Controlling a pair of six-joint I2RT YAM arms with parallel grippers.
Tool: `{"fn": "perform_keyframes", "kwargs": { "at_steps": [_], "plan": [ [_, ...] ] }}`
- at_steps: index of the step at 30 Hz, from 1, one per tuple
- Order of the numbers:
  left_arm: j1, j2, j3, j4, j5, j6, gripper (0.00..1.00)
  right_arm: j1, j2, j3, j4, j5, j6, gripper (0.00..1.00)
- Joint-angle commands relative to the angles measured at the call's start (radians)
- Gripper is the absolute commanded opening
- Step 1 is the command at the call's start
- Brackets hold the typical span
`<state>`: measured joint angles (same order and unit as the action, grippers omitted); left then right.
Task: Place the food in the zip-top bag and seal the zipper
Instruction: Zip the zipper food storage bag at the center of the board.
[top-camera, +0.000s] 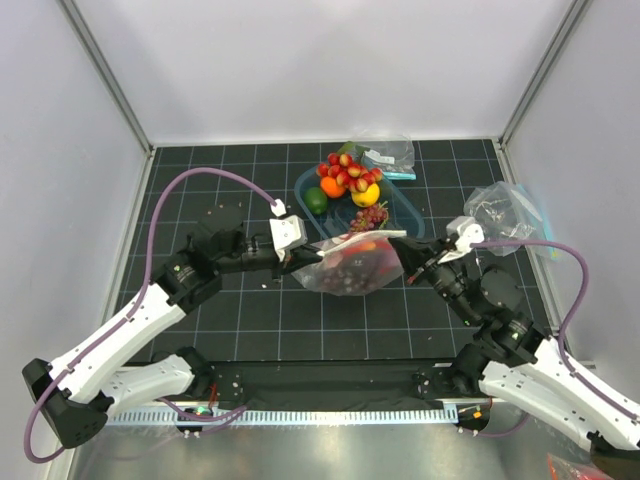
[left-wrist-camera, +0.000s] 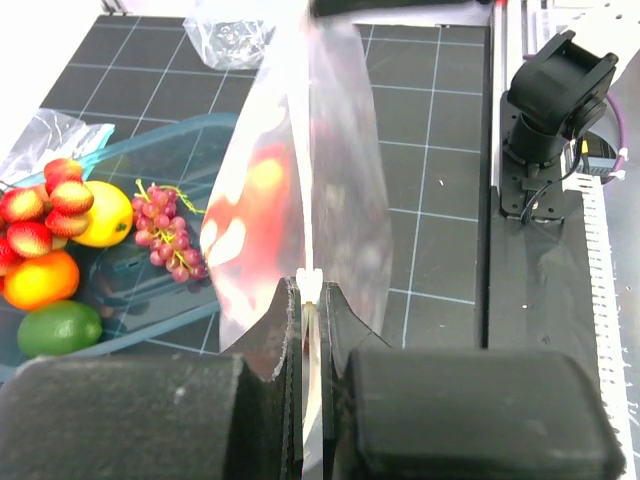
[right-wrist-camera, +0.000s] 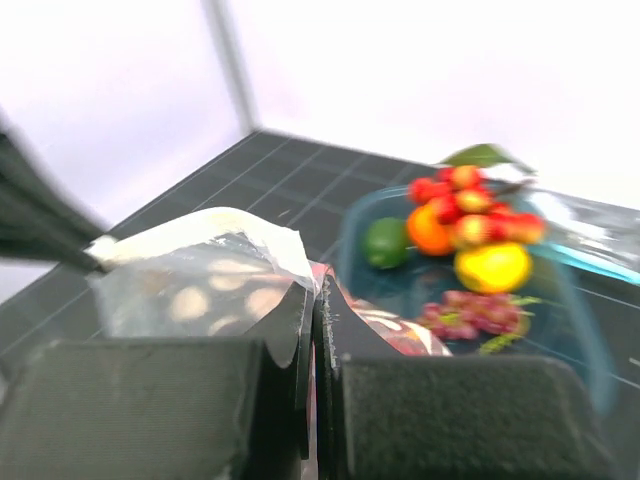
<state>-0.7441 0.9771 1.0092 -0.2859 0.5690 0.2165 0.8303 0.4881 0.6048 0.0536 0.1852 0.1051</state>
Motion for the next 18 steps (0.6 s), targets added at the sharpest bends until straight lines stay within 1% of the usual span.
{"fn": "perform_keyframes", "kwargs": {
  "at_steps": [1,3,4,7,11,18],
  "plan": [
    [0.012,-0.014,0.002,-0.036,-0.026,0.006,0.0,-0.011,-0.071,-0.007,0.124,0.353,-0.024,0.01],
    [0.011,-0.009,0.002,-0.039,-0.031,0.007,0.0,-0.011,-0.114,-0.03,0.133,0.428,-0.022,0.01],
    [0.011,-0.011,0.002,-0.042,-0.031,0.009,0.0,-0.011,-0.126,-0.037,0.138,0.521,-0.022,0.01],
    [0.011,-0.008,0.005,-0.05,-0.041,0.011,0.0,-0.013,-0.183,-0.071,0.172,0.678,-0.016,0.01],
    [0.012,-0.003,0.006,-0.056,-0.044,0.011,0.0,-0.013,-0.236,-0.131,0.239,0.672,-0.027,0.01],
    [0.012,0.003,0.009,-0.061,-0.077,0.004,0.0,-0.011,-0.151,-0.099,0.212,0.665,-0.021,0.01]
  ]
}}
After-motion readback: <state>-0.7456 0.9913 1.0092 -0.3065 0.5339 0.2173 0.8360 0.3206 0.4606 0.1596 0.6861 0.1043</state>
